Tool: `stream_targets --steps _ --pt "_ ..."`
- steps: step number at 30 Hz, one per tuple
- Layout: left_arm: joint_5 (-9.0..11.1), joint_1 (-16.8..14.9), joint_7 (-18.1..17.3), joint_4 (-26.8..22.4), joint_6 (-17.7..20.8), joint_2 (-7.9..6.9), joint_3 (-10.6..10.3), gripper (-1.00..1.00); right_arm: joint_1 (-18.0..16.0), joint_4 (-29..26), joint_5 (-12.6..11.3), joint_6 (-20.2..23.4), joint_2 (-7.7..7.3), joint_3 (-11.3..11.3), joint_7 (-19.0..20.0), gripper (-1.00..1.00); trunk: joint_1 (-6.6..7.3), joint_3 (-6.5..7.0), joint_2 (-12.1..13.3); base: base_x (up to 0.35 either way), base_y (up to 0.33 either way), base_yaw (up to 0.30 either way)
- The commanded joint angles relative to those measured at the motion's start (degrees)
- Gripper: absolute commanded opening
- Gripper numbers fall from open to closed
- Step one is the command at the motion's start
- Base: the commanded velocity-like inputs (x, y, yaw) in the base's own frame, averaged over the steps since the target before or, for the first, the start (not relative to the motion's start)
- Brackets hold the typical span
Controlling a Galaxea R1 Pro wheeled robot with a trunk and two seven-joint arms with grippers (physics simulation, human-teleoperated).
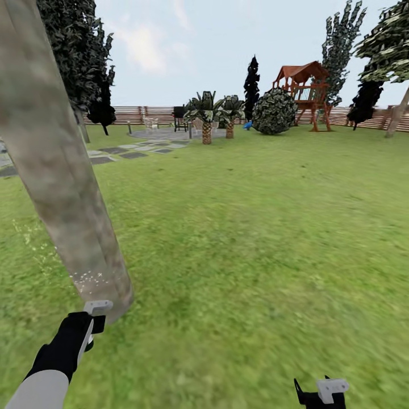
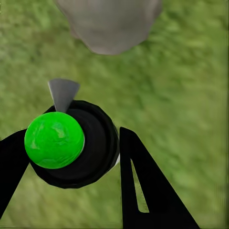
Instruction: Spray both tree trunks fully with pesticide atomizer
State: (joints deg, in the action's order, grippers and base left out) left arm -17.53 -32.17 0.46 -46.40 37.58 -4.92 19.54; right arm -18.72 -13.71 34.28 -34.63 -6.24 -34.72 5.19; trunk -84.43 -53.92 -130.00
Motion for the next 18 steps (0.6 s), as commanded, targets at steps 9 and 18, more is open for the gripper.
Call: stream_targets --steps 9,18 --pt "0.0 0.0 0.0 0.0 0.1 -0.02 0.1 -1.0 0.0 0.0 0.0 0.0 0.0 0.0 0.0 1.0 0.0 0.0 0.0 0.121 -0.245 0.276" --pt "0.1 -1.4 -0.5 -0.1 0.6 0.57 -0.2 -1.0 0.0 -0.1 0.0 0.0 0.0 -0.1 0.1 1.0 0.0 0.0 0.0 -0.009 -0.039 0.278"
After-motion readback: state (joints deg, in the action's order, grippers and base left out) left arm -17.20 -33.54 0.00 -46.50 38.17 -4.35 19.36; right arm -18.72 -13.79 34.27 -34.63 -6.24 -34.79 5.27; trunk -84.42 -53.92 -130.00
